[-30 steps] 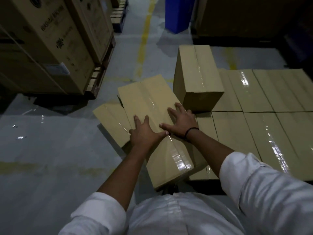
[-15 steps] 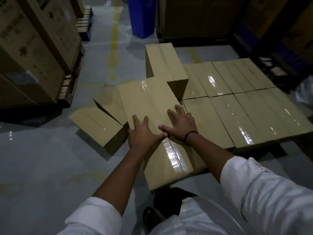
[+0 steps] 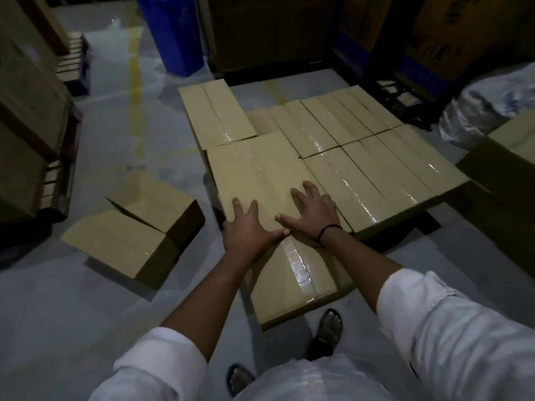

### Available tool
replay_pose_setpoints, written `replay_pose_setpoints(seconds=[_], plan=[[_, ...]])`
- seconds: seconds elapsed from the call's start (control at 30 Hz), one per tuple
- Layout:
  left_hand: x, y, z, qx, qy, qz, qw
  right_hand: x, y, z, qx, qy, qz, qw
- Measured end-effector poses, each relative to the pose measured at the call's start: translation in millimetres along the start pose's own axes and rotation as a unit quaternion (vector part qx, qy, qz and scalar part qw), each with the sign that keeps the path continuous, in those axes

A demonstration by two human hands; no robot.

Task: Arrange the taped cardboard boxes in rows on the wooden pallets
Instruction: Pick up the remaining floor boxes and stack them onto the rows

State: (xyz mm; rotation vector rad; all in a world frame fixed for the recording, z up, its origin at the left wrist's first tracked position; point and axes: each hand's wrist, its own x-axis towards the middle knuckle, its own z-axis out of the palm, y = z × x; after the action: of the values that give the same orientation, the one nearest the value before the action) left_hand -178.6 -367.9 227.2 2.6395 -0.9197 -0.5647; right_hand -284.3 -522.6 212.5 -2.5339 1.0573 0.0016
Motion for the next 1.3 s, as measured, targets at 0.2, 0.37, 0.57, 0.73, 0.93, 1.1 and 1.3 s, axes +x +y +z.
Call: replay_pose_setpoints(seconds=[0.2,0.37,0.57,0.73,0.93,1.1,1.3], plan=[[31.3,90.2,33.2,0.010,-0.023,0.006,1.000,26.1,91.5,-30.5,0.015,0.011,0.024,1.000],[58.1,155.4,54.7,0.003,-0.018,0.012,1.000,59.0,154.6,-56.4,0.017,0.010,0.025,0.999],[85.1,194.7,72.4,-0.009,-0.028,0.000,1.000,88.9,191.5,-79.2,-0.002,0.003,0.010,1.000],[113.5,209.8,73.5,-0.008,-0.041,-0.014,0.999,115.8,202.0,-75.9,0.008,-0.009,0.024,1.000],[164.5,217.5,66.8,-0.011,-0.051,-0.002,0.999,160.0,202.1,-82.8,-0.001,-0.014,0.043,0.999],[211.4,217.7,57.8,-0.016,-0.050,0.017,0.998,204.5,197.0,-88.9,-0.003,-0.003,0.050,0.999],[246.6,210.1,54.2,-0.015,-0.048,0.028,0.998,236.2,191.8,-85.0,0.007,-0.002,0.051,0.999]])
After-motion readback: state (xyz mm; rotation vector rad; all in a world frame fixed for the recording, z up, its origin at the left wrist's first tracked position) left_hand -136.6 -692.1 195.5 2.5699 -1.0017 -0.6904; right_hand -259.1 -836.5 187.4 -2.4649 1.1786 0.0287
